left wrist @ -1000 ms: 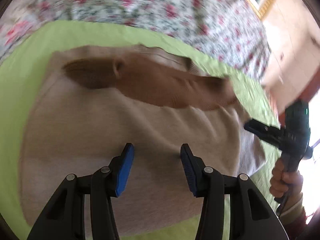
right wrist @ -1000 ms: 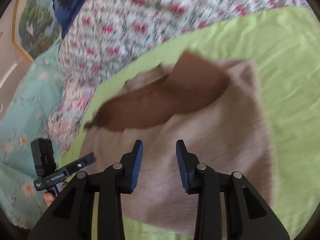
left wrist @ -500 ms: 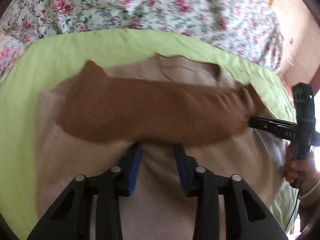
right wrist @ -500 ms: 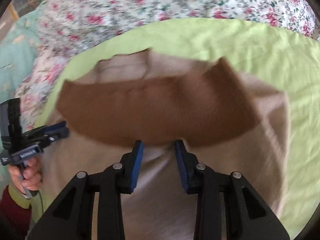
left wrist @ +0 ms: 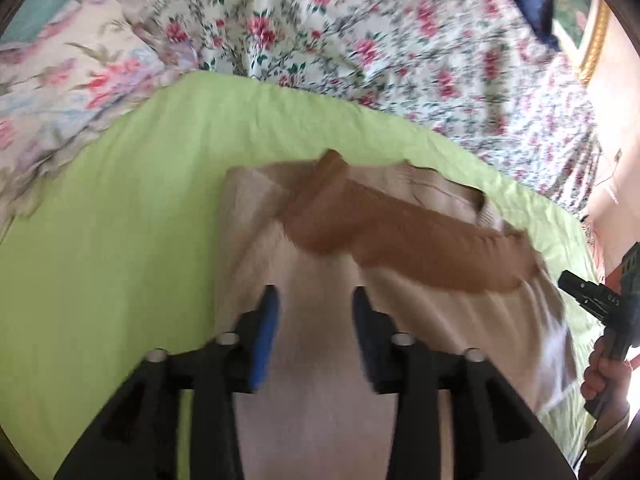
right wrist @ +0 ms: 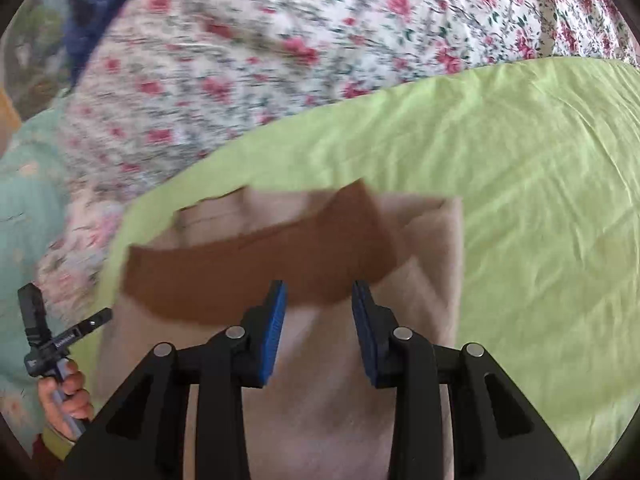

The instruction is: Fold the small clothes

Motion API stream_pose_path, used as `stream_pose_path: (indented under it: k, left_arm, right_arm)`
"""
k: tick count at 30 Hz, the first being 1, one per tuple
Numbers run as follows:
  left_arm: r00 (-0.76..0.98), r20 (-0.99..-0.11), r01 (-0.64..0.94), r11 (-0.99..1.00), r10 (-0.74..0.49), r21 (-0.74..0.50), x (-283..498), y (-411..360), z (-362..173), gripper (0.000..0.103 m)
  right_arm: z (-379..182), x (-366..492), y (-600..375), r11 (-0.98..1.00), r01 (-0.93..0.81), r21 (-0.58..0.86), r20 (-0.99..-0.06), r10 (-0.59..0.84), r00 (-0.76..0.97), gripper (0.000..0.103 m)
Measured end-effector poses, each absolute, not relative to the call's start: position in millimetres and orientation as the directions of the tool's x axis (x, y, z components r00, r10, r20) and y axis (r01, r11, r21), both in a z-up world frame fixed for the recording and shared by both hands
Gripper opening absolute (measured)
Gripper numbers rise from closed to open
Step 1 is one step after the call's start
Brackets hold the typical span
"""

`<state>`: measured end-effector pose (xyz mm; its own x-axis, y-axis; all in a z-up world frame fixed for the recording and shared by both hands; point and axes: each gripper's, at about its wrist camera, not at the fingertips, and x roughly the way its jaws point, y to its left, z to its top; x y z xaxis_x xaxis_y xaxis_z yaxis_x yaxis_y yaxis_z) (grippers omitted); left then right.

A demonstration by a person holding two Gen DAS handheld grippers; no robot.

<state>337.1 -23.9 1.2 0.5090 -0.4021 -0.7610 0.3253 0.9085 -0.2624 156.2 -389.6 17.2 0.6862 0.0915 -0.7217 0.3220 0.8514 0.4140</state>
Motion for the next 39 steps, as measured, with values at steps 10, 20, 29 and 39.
stream_pose_path:
  k: [10,20,29,39]
  left_arm:
    - [0.460,-0.770,0.224,0.896,-0.443,-0.382,216,1,-14,0.052]
    - [0.413,-0.789,0.121,0.886,-0.455,-0.448,196,25,-45,0.055]
    - [0.461,-0.754,0.052,0.863,-0.467,-0.503,235,30,-48,0.058]
    - [0.527,-0.736,-0.005,0.864,-0.426,-0.503,268,30,-49,0.042]
  right_arm:
    - [5,89,-325,0.832,0.274,0.483,-0.722,0.200,0.663,0.043]
    - [-4,64,-315,0.806,0.292,0.515,-0.722,0.223,0.655,0.048]
    - [1,70,-319,0.819,0.295,0.492,-0.728,0.201,0.656,0.048]
    - [1,82,-338,0.822,0.342,0.455,-0.744,0.140,0.654,0.053]
